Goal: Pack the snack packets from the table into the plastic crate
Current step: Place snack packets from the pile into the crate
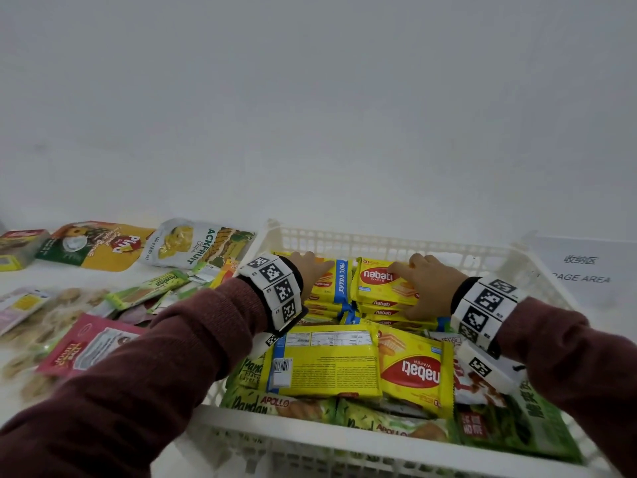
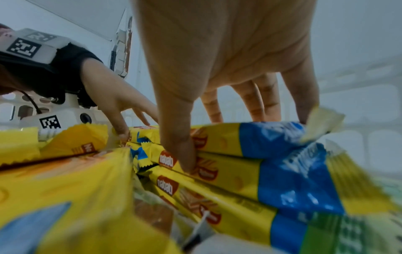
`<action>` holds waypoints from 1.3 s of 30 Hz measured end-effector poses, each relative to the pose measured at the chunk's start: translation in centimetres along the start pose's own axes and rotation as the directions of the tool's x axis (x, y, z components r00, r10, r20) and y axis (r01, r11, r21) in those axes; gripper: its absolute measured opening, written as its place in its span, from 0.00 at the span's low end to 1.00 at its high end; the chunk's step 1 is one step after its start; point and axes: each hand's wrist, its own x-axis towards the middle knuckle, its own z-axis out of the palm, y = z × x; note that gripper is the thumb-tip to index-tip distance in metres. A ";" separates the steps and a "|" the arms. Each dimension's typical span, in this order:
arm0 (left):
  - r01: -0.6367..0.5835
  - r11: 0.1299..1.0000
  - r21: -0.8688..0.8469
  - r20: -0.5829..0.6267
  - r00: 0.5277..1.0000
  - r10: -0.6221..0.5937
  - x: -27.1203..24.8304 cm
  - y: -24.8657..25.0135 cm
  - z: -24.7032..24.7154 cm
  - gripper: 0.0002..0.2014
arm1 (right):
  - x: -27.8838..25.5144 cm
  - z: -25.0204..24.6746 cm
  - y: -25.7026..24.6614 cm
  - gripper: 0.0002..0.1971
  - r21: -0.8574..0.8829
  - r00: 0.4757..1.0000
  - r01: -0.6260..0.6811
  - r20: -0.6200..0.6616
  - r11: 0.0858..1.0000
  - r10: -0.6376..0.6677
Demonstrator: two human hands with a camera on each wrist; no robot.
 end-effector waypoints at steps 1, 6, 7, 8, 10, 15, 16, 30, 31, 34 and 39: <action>-0.002 1.000 -0.005 -0.009 1.000 0.002 0.0 0.0 0.0 0.46 | 0.0 0.0 -0.1 0.41 -0.013 1.000 -0.004 0.004 1.000 0.004; -0.011 1.000 -0.011 -0.069 0.998 0.010 0.2 0.1 0.3 0.42 | 0.1 0.3 -0.3 0.41 -0.049 1.000 0.007 0.009 0.999 -0.007; -0.012 1.000 -0.010 -0.077 0.997 0.012 0.2 0.1 0.4 0.42 | 0.1 0.3 -0.3 0.41 -0.048 1.000 0.008 0.011 0.999 -0.008; -0.015 1.000 -0.011 -0.083 0.996 0.014 0.1 0.0 0.4 0.43 | 0.0 0.2 -0.3 0.41 -0.047 1.000 0.011 0.015 0.999 -0.011; -0.023 1.000 -0.019 -0.089 0.996 0.021 -0.1 -0.2 0.3 0.45 | -0.1 0.0 -0.2 0.43 -0.032 0.999 0.020 0.040 0.999 -0.019; -0.105 0.990 -0.098 -0.158 0.983 0.089 -1.5 -0.1 -0.4 0.49 | -1.3 -2.9 0.2 0.40 0.060 0.998 0.013 0.063 0.998 -0.017; -0.154 0.976 -0.155 -0.184 0.975 0.125 -2.0 0.2 -0.7 0.45 | -1.7 -3.7 0.0 0.35 0.050 0.997 0.022 0.074 0.998 -0.026; -0.317 0.920 -0.230 0.161 0.920 0.358 -3.7 3.4 0.5 0.41 | -3.1 -0.6 -3.0 0.28 0.135 0.906 0.129 0.387 0.982 -0.172; -0.326 0.910 -0.256 0.143 0.918 0.369 -3.8 3.2 0.2 0.39 | -3.1 -0.7 -2.7 0.28 0.171 0.906 0.127 0.382 0.977 -0.184; -0.379 0.859 -0.344 0.045 0.907 0.419 -4.0 2.3 -0.6 0.24 | -3.1 -1.1 -2.0 0.28 0.242 0.907 0.129 0.364 0.962 -0.213; -0.379 0.810 -0.448 -0.134 0.924 0.359 -4.6 0.4 -1.6 0.17 | -3.4 -2.5 -0.6 0.25 0.360 0.925 0.071 0.324 0.930 -0.196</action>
